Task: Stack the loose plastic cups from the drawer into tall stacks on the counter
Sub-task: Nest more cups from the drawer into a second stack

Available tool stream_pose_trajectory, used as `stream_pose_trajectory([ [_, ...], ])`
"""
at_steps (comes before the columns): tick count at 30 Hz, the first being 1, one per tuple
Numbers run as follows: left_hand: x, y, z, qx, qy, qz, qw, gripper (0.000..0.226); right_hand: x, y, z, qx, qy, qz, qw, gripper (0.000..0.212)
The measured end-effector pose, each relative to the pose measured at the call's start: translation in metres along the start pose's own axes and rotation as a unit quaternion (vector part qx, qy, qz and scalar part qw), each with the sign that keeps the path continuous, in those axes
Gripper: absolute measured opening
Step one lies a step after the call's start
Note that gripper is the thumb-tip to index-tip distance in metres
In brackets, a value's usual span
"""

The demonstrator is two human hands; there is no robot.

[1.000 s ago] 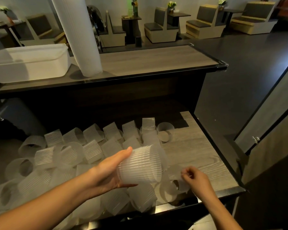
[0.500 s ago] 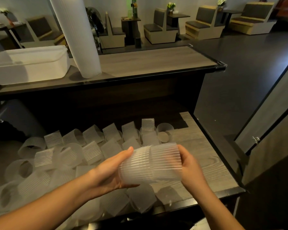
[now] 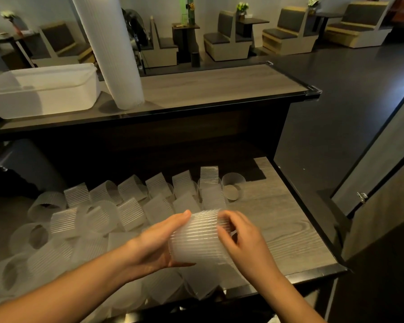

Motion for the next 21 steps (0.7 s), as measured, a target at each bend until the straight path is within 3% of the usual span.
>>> stream_pose_trajectory([
  [5,-0.006,-0.003,0.001,-0.008,0.001,-0.016,1.0,0.068,-0.01,-0.015,0.006,0.049,-0.024,0.078,0.995,0.027],
  [8,-0.011,-0.005,-0.001,-0.008,-0.013,-0.028,0.999,0.058,-0.013,-0.055,0.02,0.11,-0.079,0.037,0.99,0.026],
  [13,-0.014,-0.007,-0.009,0.005,-0.004,-0.036,0.999,0.074,0.007,-0.098,0.03,0.199,-0.014,-0.027,0.98,0.043],
  [16,-0.016,-0.008,-0.015,0.008,-0.02,-0.036,0.999,0.073,0.022,-0.103,0.034,0.197,0.003,-0.031,0.98,0.045],
  [21,-0.018,-0.011,-0.023,0.016,-0.033,-0.044,0.998,0.058,0.025,-0.091,0.038,0.159,-0.037,0.011,0.987,0.034],
])
Point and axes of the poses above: each hand's wrist, its own z-axis towards the middle knuckle, its own x-axis out of the palm, y = z × x, the point moved 1 cm from there along z, towards the middle knuckle, and after that the axes turned 5 degrees about -y, right-handed, at the moved point
